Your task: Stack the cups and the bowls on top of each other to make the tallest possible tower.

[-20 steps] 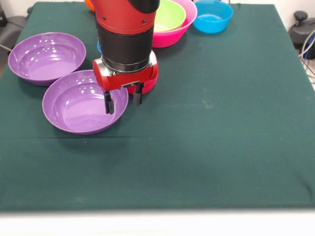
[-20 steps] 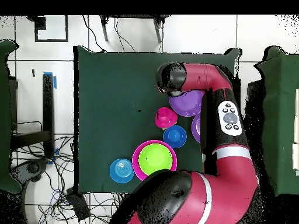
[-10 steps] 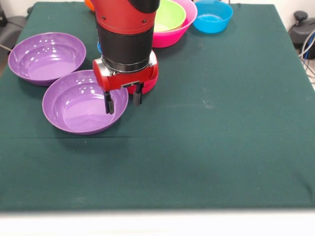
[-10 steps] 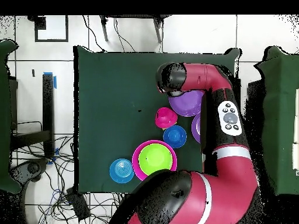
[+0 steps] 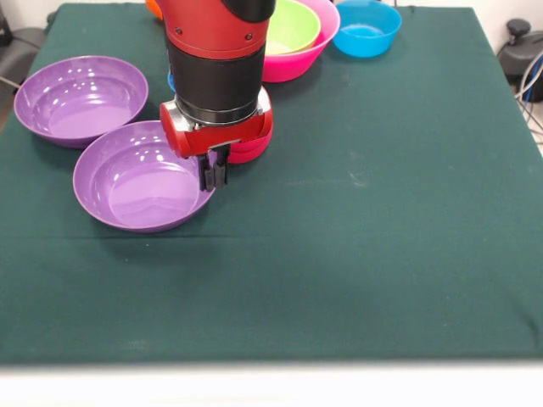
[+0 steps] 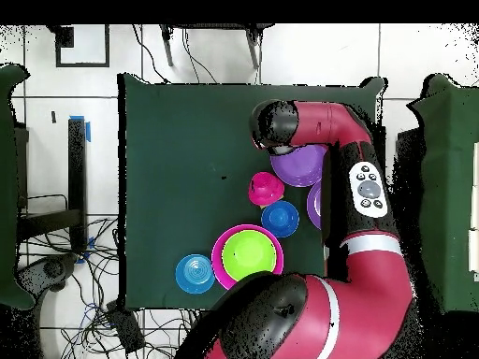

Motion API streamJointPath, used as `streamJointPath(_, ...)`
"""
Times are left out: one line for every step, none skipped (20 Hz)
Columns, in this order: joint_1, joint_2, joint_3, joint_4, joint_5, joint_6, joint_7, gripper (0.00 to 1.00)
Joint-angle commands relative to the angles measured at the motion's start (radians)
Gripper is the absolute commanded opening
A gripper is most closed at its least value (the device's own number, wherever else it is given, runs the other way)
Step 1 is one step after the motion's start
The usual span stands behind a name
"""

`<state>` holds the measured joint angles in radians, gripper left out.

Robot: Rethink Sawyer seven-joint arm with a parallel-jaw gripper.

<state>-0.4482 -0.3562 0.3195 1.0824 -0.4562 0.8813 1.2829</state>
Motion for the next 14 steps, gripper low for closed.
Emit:
streamJointPath(0.013,-0.001,0.025,0.022,-0.012,0.047,-0.050,0.00)
streamJointPath(0.013,-0.001,0.025,0.021,-0.012,0.048,-0.051,0.00)
streamJointPath(0.014,-0.001,0.025,0.021,-0.012,0.049,-0.051,0.00)
streamJointPath(0.014,-0.001,0.024,0.020,-0.013,0.050,-0.051,0.00)
streamJointPath(0.014,-0.001,0.024,0.021,-0.012,0.048,-0.050,0.00)
streamJointPath(0.016,-0.001,0.020,0.022,-0.010,0.046,-0.034,0.00)
streamJointPath(0.017,-0.002,0.023,0.022,-0.003,0.017,-0.007,0.00)
streamJointPath(0.025,-0.031,0.012,0.027,-0.001,0.039,0.003,0.00)
streamJointPath(0.034,-0.061,0.002,0.032,0.002,0.061,0.014,0.00)
streamJointPath(0.047,-0.110,-0.014,0.038,0.004,0.105,0.017,0.00)
streamJointPath(0.059,-0.135,-0.026,0.037,-0.003,0.137,0.005,0.00)
streamJointPath(0.071,-0.160,-0.037,0.037,-0.010,0.168,-0.006,0.00)
streamJointPath(0.070,-0.161,-0.035,0.043,-0.008,0.167,-0.010,0.00)
streamJointPath(0.070,-0.160,-0.035,0.048,-0.004,0.161,-0.002,0.00)
